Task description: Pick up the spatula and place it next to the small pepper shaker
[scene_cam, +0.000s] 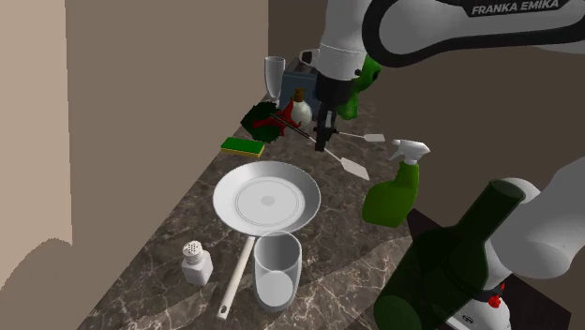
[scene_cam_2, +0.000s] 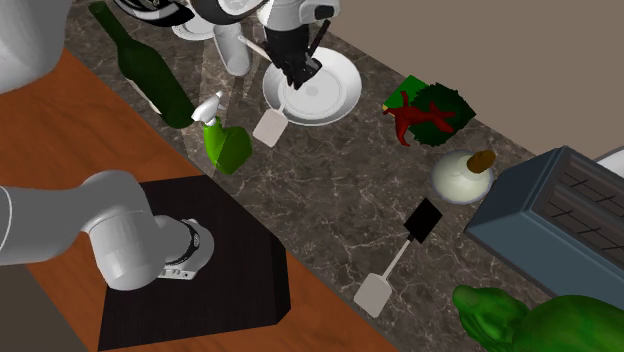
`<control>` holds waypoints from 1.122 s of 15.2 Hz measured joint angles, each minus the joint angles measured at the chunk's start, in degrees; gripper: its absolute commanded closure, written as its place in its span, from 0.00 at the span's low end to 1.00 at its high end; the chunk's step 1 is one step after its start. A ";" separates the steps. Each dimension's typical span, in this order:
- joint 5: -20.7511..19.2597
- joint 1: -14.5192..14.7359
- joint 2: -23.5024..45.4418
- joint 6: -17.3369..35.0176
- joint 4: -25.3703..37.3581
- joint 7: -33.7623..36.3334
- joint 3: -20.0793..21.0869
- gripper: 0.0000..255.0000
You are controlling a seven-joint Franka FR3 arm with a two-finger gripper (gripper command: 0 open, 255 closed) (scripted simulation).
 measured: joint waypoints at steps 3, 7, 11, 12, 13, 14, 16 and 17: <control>0.78 1.44 -0.12 0.31 -0.21 3.91 2.79 1.00; 1.52 3.45 1.63 -0.02 2.24 10.14 7.23 1.00; 1.93 5.10 2.95 -0.36 4.22 15.46 10.93 1.00; 1.79 5.58 4.15 -0.44 5.58 17.33 12.29 1.00; 1.72 6.00 4.96 -0.07 6.09 18.89 13.38 1.00; 1.71 6.40 5.37 -0.03 6.51 20.24 14.29 1.00; 1.38 7.21 6.92 -0.04 8.15 23.29 16.37 1.00; 1.12 7.62 7.87 0.06 9.00 24.89 17.46 1.00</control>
